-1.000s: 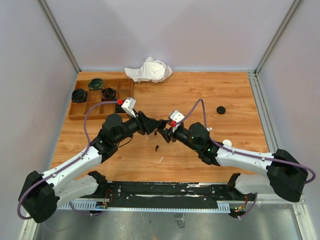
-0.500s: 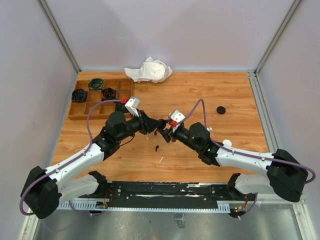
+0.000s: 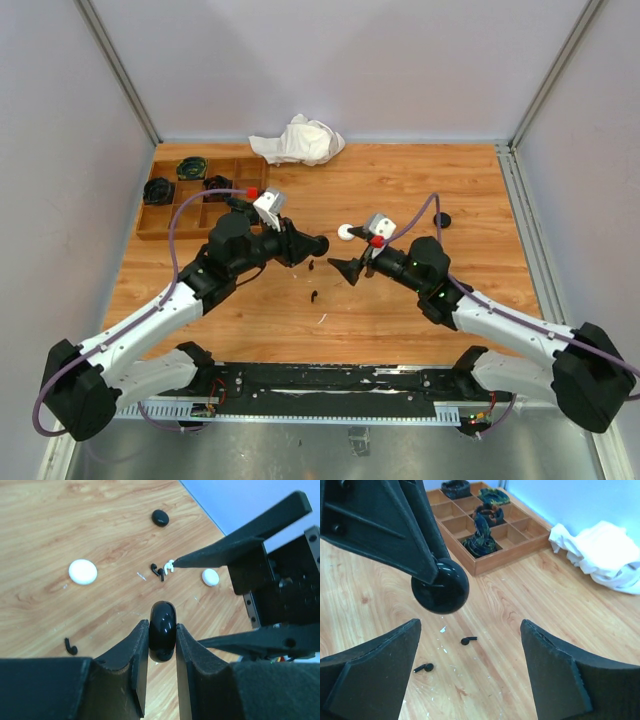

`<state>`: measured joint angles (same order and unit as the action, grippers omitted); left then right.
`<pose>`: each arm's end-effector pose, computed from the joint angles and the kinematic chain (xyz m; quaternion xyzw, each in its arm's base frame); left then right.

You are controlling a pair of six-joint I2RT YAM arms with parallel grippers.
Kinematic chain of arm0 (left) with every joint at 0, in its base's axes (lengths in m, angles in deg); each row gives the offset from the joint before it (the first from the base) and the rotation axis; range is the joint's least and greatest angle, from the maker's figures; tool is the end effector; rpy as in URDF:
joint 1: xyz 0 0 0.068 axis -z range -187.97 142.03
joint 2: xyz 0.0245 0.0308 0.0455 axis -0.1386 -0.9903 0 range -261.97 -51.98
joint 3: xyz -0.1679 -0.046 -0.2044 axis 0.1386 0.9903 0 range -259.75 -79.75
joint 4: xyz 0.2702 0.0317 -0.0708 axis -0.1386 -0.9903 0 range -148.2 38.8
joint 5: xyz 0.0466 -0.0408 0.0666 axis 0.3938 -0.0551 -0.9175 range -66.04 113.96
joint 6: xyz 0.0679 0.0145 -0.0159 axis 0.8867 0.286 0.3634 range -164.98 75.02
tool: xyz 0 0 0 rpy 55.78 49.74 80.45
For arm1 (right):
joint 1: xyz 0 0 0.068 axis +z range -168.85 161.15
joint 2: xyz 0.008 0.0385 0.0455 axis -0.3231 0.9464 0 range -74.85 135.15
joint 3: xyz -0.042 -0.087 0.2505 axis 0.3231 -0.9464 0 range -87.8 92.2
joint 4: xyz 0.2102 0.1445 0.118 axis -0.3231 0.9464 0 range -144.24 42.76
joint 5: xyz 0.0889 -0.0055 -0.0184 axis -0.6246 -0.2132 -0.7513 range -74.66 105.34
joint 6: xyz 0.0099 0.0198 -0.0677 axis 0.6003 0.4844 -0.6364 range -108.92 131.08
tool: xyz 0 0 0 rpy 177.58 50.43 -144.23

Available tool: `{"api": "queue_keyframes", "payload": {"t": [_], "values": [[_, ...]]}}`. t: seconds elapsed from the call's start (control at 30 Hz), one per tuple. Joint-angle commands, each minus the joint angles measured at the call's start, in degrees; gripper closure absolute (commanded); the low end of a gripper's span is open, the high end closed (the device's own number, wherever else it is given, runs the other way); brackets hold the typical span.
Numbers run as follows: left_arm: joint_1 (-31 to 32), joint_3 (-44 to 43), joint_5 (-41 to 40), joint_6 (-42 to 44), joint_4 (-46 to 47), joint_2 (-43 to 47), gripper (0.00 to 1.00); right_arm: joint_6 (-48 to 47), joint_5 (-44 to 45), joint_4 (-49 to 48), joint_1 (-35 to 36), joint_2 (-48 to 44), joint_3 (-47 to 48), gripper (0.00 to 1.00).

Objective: Insert the wireless bluetooth earbuds into the charging case
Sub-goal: Pick up the charging case at the center of the board, then open the charging case.

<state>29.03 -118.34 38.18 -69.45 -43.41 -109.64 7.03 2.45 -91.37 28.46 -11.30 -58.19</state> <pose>0.2152 -0.1802 0.2770 0.1617 0.7541 -0.4038 0.4921 0.1865 0.2216 0.2545 -0.3694 0.5801 0.3378 0.6426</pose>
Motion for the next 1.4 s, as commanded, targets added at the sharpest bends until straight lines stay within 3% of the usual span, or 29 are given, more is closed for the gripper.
{"api": "queue_keyframes", "payload": {"t": [0.0, 0.13, 0.37, 0.6, 1.03, 1.37], "values": [[0.5, -4.0, 3.8, 8.8, -5.0, 1.4, 0.89, 0.3, -19.9, 2.5, -6.6, -3.8, -0.3, 0.18], [0.5, -4.5, 9.5, 13.5, -4.0, 1.1, 0.90, -0.8, -27.9, 5.7, -9.5, -6.0, 0.5, 0.18], [0.5, -5.7, 19.5, 20.8, -3.0, 0.4, 0.91, -5.1, -31.5, 14.6, -10.0, -7.2, 4.5, 0.18], [0.6, -7.6, 24.3, 26.0, -5.4, -1.1, 0.93, -1.4, -37.0, 12.9, -9.9, -2.8, 7.5, 0.25], [0.6, -8.5, 27.5, 27.6, -7.2, -2.3, 0.95, 1.3, -40.0, 11.2, -9.9, 1.1, 8.4, 0.46], [0.6, -8.0, 29.0, 27.6, -7.0, -1.2, 0.95, 2.6, -42.0, 9.7, -9.9, 1.4, 8.1, 0.74]]}}
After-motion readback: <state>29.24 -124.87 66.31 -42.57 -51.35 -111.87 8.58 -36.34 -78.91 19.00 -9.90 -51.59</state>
